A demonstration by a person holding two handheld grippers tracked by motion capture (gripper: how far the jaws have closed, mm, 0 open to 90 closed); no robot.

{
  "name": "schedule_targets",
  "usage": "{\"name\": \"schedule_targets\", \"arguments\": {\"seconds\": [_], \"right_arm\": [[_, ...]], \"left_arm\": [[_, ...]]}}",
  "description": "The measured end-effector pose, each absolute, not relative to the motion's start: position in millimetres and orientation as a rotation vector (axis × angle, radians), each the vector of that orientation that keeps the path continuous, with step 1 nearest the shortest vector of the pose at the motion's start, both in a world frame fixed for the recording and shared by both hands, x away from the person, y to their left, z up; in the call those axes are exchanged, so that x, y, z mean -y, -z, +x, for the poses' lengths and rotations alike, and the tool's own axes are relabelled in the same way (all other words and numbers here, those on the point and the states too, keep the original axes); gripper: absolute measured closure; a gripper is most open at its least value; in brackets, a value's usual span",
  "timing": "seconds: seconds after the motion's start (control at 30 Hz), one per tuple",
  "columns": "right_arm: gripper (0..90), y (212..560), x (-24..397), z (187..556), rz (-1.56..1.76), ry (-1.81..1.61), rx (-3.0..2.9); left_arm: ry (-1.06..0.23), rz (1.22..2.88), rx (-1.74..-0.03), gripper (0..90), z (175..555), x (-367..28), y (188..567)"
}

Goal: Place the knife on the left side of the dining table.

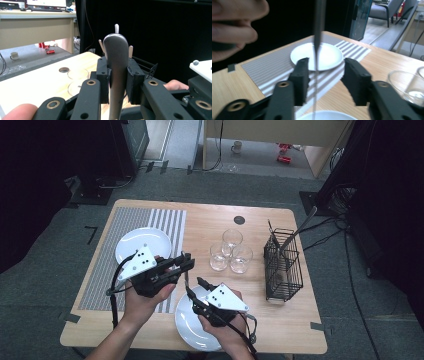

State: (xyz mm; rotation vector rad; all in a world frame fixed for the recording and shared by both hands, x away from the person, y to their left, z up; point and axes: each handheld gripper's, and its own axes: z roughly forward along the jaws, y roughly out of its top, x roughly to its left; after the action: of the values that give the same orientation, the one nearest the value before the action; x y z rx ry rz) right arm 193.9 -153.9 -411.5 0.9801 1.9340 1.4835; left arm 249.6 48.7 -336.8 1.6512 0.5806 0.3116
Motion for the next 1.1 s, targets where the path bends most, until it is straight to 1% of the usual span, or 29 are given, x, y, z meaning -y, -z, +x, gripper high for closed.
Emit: {"name": "schedule_targets", "arguments": {"seconds": [0.03,0.07,0.1,0.2,0.27,0.3,0.33,0.4,0.87,1.1], "right_arm": [[47.5,412.6,156.8,194.0,0.990,-1.470,-1.936],[33.2,415.1,162.7,194.5,1.049,-1.442,-1.936],[33.2,415.1,162.7,194.5,1.049,-1.442,-1.936],[17.8,418.6,175.3,194.5,1.106,-1.415,-1.926],[9.4,422.8,188.6,193.5,1.133,-1.397,-1.941],[9.4,422.8,188.6,193.5,1.133,-1.397,-1.941],[1.2,425.8,196.8,193.1,1.156,-1.376,-1.948],[0.0,428.6,204.9,192.1,1.174,-1.371,-1.958],[0.0,454.7,248.0,183.8,1.276,-1.277,-1.925],[0.0,464.7,262.9,180.3,1.315,-1.252,-1.915]], "left_arm": [[-0.316,1.649,-0.585,76.7,249.9,-50.1,337.2],[-0.323,1.648,-0.595,76.7,251.1,-53.2,338.4],[-0.323,1.648,-0.595,76.7,251.1,-53.2,338.4],[-0.327,1.645,-0.611,76.7,252.7,-57.8,340.7],[-0.337,1.642,-0.624,76.7,254.6,-62.3,343.3],[-0.337,1.642,-0.624,76.6,254.6,-62.3,343.3],[-0.339,1.645,-0.627,76.7,255.3,-63.9,344.0],[-0.343,1.635,-0.639,76.7,256.6,-66.1,345.4],[-0.399,1.630,-0.684,76.7,262.3,-80.5,351.9],[-0.417,1.627,-0.709,76.7,266.2,-86.4,358.9]]}}
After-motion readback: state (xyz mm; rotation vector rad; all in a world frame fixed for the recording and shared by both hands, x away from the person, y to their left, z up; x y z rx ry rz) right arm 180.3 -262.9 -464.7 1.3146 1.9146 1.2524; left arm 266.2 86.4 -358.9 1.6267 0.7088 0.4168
